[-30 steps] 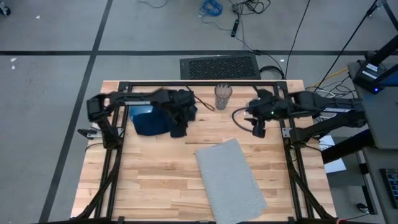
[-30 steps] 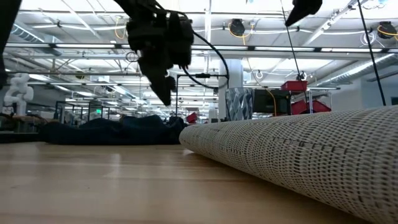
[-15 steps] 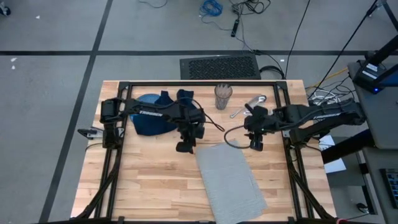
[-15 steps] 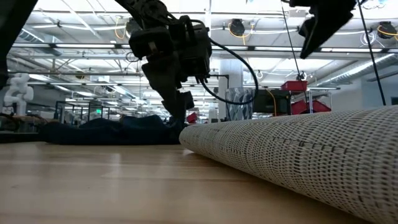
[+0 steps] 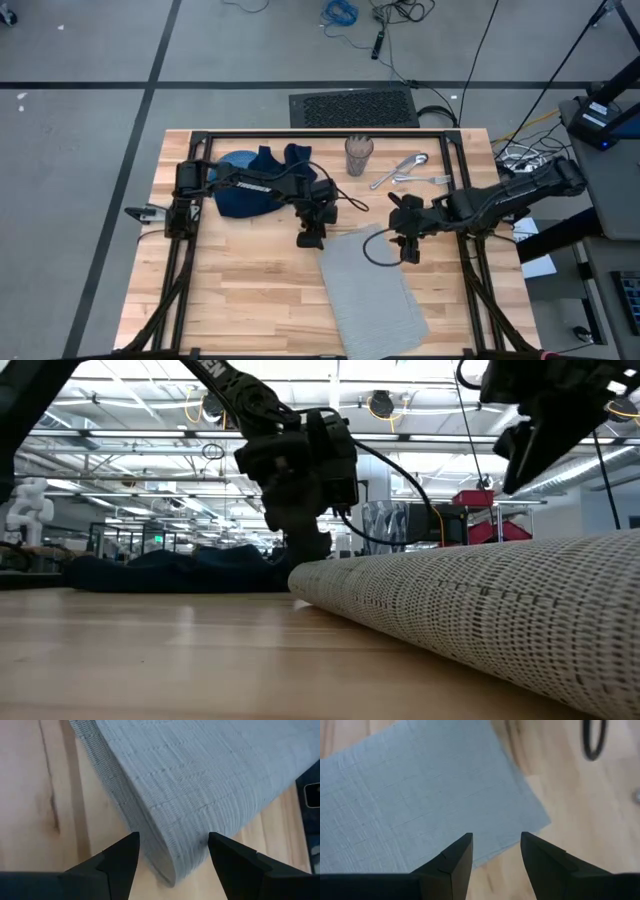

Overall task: Set table place
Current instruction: Prepare the gray placemat

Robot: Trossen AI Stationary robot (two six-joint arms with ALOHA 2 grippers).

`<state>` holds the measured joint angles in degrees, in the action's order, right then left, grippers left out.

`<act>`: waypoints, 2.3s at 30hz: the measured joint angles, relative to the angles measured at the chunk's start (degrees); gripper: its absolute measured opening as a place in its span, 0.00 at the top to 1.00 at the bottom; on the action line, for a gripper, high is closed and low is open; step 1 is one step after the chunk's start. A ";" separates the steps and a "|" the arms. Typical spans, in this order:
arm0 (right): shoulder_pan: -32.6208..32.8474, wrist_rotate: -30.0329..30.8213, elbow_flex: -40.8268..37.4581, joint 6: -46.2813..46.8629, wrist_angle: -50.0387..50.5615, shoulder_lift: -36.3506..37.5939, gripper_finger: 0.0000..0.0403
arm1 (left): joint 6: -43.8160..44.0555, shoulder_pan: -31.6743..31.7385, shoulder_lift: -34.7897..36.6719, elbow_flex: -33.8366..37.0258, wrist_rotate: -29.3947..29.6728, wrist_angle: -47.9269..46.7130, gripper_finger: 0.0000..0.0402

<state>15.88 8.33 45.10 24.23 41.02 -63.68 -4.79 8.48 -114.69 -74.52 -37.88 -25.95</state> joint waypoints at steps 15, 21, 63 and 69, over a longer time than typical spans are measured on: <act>6.26 0.41 -12.51 10.85 -14.36 0.00 0.62 | 7.02 -0.46 -1.08 -0.02 -4.14 11.04 0.44; 8.73 2.45 -12.72 12.65 -16.45 0.00 0.62 | 7.54 -1.53 -4.31 -0.09 -4.39 12.29 0.50; 15.61 1.70 -12.69 18.57 -24.59 -18.61 0.62 | -13.48 -2.71 4.19 -3.93 2.99 -6.08 1.00; 15.74 3.31 -12.76 15.08 -29.34 -19.43 0.62 | -14.70 -3.00 4.19 -3.93 4.49 -6.30 1.00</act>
<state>31.62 11.64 32.34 39.31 11.68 -83.11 -19.49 5.48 -110.50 -78.46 -33.39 -32.25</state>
